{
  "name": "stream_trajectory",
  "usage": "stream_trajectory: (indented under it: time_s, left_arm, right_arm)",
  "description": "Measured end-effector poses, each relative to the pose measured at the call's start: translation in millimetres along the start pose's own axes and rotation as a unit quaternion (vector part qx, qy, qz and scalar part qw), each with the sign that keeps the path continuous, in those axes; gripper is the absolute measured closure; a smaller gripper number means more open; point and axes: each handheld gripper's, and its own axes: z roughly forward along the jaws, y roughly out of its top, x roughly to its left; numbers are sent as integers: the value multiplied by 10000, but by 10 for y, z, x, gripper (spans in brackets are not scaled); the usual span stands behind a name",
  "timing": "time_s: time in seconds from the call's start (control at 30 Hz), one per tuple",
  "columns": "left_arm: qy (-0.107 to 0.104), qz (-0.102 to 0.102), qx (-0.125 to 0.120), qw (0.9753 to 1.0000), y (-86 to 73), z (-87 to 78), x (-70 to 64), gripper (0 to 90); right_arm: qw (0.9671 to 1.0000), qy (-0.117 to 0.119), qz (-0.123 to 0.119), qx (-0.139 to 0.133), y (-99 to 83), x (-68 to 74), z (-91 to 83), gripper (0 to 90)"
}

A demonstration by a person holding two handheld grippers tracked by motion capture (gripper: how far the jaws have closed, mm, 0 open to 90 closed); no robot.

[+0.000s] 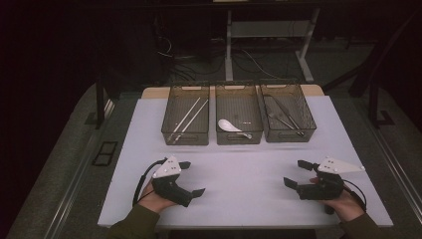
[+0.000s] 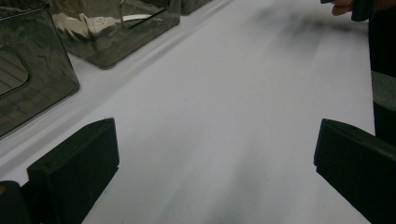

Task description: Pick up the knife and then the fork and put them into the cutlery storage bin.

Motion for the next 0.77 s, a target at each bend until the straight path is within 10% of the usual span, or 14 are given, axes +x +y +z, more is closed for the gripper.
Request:
stream_trajectory:
  time_s: [0.77]
  left_arm:
    - [21, 9, 33, 10000, -1, 10, -3, 0]
  right_arm:
    - [9998, 42, -137, 116, -25, 11, 25, 123]
